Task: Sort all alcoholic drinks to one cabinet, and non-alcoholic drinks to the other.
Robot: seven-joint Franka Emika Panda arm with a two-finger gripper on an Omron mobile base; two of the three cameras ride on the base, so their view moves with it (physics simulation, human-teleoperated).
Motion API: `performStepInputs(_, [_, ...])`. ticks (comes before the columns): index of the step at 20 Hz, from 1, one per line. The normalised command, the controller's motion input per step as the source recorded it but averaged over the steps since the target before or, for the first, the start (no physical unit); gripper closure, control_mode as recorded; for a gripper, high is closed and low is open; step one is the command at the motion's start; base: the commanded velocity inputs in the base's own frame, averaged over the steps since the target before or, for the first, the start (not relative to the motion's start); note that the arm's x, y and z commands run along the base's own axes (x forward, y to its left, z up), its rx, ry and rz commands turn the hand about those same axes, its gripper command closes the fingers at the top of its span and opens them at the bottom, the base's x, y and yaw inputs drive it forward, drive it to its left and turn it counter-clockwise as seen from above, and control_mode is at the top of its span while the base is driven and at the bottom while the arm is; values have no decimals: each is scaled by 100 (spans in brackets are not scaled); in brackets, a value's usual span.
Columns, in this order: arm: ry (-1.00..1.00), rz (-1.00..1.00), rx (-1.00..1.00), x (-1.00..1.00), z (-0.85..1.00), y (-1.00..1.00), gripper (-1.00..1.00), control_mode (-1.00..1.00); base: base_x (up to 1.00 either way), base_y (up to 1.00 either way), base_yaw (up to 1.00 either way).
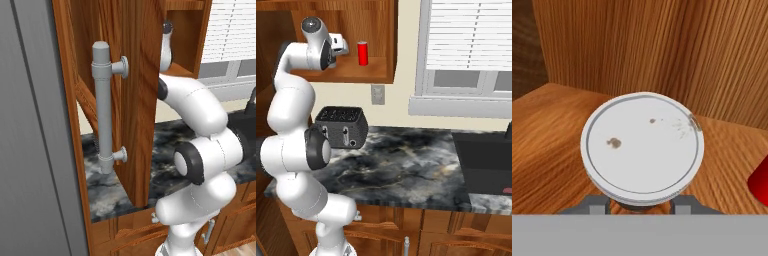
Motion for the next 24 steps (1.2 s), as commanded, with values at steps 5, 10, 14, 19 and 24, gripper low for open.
performStepInputs(5, [0, 0, 0, 17, -13, 5, 100, -100, 0, 0, 0])
performStepInputs(10, [0, 0, 0, 9, -15, 0, -100, -100, 0, 0, 0])
performStepInputs(14, [0, 0, 0, 7, -14, 0, -100, -100, 0, 0, 0])
performStepInputs(19, [0, 0, 1, 3, -11, 0, -100, -100, 0, 0, 0])
performStepInputs(24, [-2, 0, 1, 0, -6, 0, -100, -100, 0, 0, 0])
